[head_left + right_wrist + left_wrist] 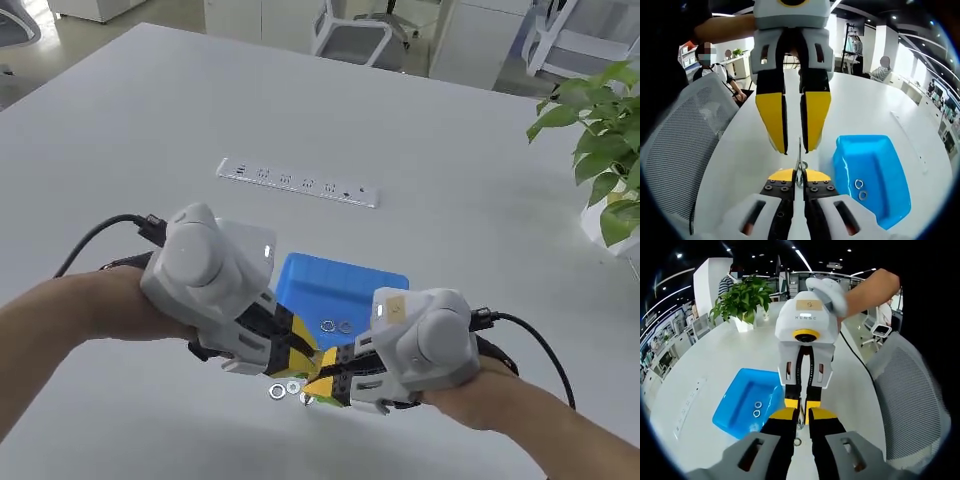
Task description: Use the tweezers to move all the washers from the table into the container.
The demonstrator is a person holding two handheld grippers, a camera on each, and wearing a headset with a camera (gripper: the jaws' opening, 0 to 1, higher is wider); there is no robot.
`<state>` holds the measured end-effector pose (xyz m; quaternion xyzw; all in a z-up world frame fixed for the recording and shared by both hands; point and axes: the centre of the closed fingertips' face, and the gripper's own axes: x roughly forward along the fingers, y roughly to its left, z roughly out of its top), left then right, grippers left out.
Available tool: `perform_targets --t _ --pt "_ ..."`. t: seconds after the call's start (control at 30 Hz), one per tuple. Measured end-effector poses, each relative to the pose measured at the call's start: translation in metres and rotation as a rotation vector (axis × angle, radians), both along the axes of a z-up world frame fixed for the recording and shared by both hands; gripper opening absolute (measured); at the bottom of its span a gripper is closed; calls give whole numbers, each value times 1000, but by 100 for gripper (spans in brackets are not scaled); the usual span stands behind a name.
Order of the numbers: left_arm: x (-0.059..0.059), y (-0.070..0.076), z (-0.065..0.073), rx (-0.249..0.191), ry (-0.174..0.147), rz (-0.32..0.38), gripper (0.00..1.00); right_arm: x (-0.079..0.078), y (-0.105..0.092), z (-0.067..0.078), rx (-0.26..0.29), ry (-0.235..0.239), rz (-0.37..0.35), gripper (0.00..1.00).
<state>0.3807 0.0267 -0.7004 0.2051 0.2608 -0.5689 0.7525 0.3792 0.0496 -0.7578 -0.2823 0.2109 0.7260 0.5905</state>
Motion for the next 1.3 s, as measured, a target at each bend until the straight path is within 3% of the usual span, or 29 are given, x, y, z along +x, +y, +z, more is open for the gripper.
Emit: perform_targets --t 0.3,0.6,1.03,1.3 --pt "-1 9 4 -16 -14 35 26 -1 -1 0 0 0 -1 5" --pt "-6 19 7 -69 2 107 39 -2 -2 6 5 -3 1 6" --pt "-12 34 9 -108 11 208 66 -3 -3 30 13 -29 27 6" --pt "-15 42 12 -129 11 247 76 -4 -3 45 13 -38 50 6"
